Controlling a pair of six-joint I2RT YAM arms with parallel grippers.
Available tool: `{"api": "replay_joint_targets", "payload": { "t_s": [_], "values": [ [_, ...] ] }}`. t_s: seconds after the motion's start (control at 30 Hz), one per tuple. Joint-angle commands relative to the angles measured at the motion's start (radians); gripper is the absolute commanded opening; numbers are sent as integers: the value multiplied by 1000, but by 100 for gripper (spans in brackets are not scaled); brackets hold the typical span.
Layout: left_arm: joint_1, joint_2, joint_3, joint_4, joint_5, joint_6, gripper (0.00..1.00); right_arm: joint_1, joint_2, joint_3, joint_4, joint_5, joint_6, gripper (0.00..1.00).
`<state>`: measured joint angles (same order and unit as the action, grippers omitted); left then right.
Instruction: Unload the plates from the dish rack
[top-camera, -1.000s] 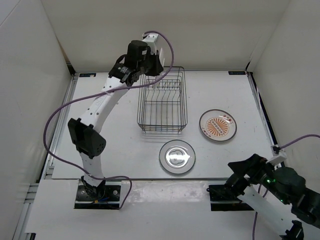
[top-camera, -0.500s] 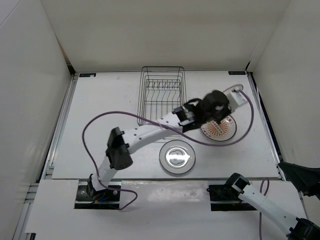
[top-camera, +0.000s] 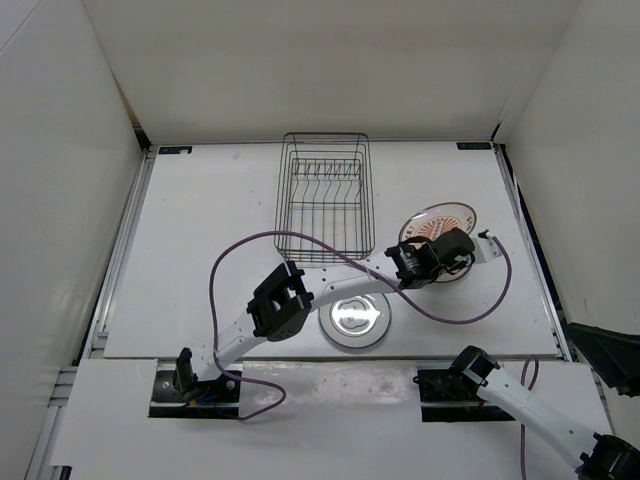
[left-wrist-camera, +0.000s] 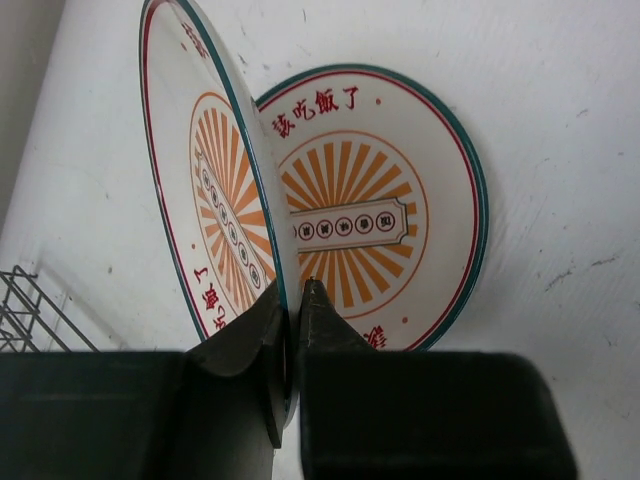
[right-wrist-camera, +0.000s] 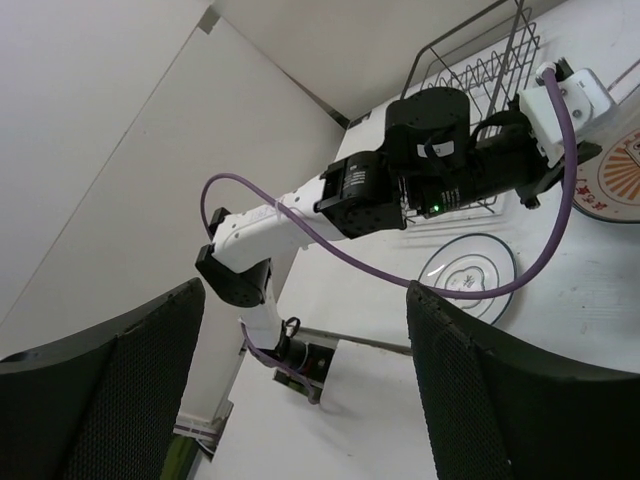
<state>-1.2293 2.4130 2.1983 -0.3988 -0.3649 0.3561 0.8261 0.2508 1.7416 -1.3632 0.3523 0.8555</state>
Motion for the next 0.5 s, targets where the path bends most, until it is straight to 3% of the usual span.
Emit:
{"api": "replay_joint_targets", "payload": {
  "t_s": [0.0,0.17,0.23,0.47],
  "values": [
    [-38,-52,-5,107,-49,56,1,2,-25,-25,-287,-7,-12,84],
    [-50,-38,-22,117,-62,47,11,2,-36,-43,-286,-7,-6,85],
    [-52,-35,-25,118,-60,35,24,4,-38,-42,-287,-4,-7,85],
    [-59,-29,-31,113,-62,-3,32,1,-44,-27,-289,-4,-6,86]
  ]
}}
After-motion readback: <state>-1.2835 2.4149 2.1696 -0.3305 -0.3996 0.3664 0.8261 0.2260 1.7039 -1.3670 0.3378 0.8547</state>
